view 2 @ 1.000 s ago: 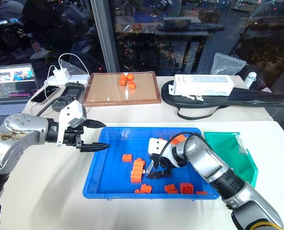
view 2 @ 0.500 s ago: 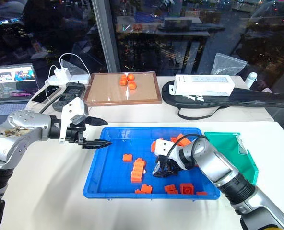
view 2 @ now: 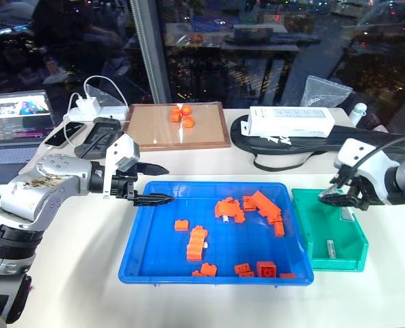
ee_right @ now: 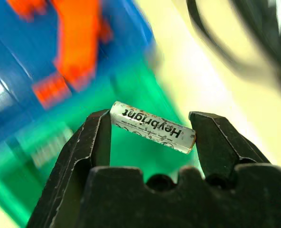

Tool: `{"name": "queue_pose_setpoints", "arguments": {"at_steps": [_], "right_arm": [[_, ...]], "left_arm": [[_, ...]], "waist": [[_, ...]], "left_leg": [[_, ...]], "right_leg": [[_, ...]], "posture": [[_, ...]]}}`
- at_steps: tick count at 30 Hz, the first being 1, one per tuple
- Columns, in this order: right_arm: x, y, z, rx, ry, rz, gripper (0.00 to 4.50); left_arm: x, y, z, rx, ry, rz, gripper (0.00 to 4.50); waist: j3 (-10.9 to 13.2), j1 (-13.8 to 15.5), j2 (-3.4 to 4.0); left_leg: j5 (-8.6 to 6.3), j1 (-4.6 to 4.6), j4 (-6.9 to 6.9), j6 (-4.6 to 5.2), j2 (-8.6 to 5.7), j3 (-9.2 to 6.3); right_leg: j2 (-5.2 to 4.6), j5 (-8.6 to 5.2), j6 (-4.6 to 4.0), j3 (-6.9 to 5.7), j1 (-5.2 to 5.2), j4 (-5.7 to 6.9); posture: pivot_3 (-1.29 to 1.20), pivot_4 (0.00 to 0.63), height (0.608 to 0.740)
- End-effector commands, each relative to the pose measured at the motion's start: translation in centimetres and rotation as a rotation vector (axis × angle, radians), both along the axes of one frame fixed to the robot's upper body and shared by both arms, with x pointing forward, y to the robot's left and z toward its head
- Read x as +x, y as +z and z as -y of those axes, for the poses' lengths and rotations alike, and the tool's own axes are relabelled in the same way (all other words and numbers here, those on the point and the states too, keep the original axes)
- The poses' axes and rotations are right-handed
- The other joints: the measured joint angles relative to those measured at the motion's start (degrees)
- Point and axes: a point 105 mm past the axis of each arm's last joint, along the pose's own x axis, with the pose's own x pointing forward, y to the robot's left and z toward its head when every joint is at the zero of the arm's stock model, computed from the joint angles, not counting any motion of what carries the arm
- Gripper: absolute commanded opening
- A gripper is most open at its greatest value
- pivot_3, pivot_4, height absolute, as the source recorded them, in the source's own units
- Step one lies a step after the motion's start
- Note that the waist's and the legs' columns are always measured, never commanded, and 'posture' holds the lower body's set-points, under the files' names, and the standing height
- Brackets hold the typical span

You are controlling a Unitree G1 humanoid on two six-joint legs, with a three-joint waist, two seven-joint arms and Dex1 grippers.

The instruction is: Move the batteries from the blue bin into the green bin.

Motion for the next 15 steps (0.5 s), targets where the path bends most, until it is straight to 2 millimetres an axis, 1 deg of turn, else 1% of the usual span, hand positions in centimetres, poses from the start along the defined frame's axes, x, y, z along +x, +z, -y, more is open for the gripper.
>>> {"name": "queue_pose_setpoints", "arguments": {"at_steps": [1, 4, 6, 7, 8, 9, 10, 13, 14, 15], "right_arm": [[0.3, -0.1, -0.4, 0.061, 0.014, 0.037, 2.41], [0.1, -1.6, -0.9, 0.088, 0.024, -0.005, 2.41], [0.1, -1.9, -0.5, 0.061, 0.015, -0.007, 3.44], [0.1, -1.9, -0.4, 0.048, 0.012, -0.004, 3.63], [0.2, -1.7, -0.4, 0.05, 0.014, 0.001, 4.03], [0.4, -1.1, -0.6, 0.049, 0.022, 0.015, 4.33], [0.5, -0.6, -0.8, 0.047, 0.03, 0.029, 4.42], [1.0, 1.0, -1.7, 0.032, 0.067, 0.067, 4.42], [1.3, 1.7, -2.6, 0.042, 0.097, 0.09, 4.42], [1.7, 2.4, -4.1, 0.071, 0.143, 0.119, 4.42]], "left_arm": [[0.0, 1.4, 0.3, -0.001, -0.02, 0.063, 4.5], [0.0, 1.4, 0.3, 0.001, -0.02, 0.064, 4.5], [-0.1, 1.4, 0.3, 0.001, -0.019, 0.064, 4.5], [-0.1, 1.4, 0.2, 0.002, -0.018, 0.063, 4.5], [-0.1, 1.4, 0.2, 0.002, -0.015, 0.063, 4.5], [-0.2, 1.4, 0.1, 0.003, -0.013, 0.063, 4.5], [-0.2, 1.3, 0.1, 0.003, -0.011, 0.062, 4.5], [-0.3, 1.3, 0.0, 0.003, -0.004, 0.061, 4.5], [-0.3, 1.3, 0.0, 0.004, -0.001, 0.061, 4.5], [-0.3, 1.3, -0.1, 0.004, 0.002, 0.061, 4.5]], "waist": [[0.01, -0.49, 0.0], [0.01, -0.6, 0.01], [0.03, -0.47, 0.04], [0.03, -0.45, 0.04], [0.03, -0.38, 0.04], [0.03, -0.3, 0.04], [0.03, -0.28, 0.04], [0.03, -0.37, 0.05], [0.03, -0.38, 0.05], [0.03, -0.43, 0.06]], "left_leg": [[0.0, 0.04, -0.02, 0.0, 0.0, -0.03], [0.0, 0.15, -0.04, 0.0, -0.02, -0.09], [0.0, 0.17, -0.02, 0.0, -0.03, -0.07], [0.0, 0.16, -0.01, 0.0, -0.03, -0.06], [0.0, 0.16, 0.0, 0.0, -0.04, -0.05], [0.0, 0.16, 0.01, -0.01, -0.04, -0.04], [0.0, 0.16, 0.02, -0.01, -0.04, -0.04], [0.0, 0.16, 0.02, -0.01, -0.04, -0.03], [0.0, 0.17, 0.02, -0.01, -0.03, -0.03], [0.0, 0.17, 0.0, -0.01, -0.03, -0.03]], "right_leg": [[0.03, 0.0, 0.0, 0.02, 0.01, 0.02], [0.1, -0.01, 0.01, 0.12, 0.02, 0.08], [0.09, -0.01, 0.02, 0.12, 0.04, 0.09], [0.08, -0.01, 0.02, 0.12, 0.04, 0.09], [0.07, -0.01, 0.02, 0.13, 0.04, 0.08], [0.07, -0.01, 0.03, 0.13, 0.04, 0.08], [0.07, -0.01, 0.03, 0.13, 0.05, 0.08], [0.06, -0.01, 0.03, 0.14, 0.03, 0.08], [0.07, -0.01, 0.02, 0.14, 0.03, 0.08], [0.08, -0.01, 0.02, 0.14, 0.02, 0.08]], "posture": [[0.0, 0.15, 0.74], [0.0, 0.15, 0.74], [0.0, 0.15, 0.74], [0.0, 0.15, 0.74], [0.0, 0.15, 0.74], [0.0, 0.15, 0.74], [0.0, 0.15, 0.74], [0.0, 0.15, 0.74], [0.0, 0.15, 0.74], [0.0, 0.15, 0.74]]}}
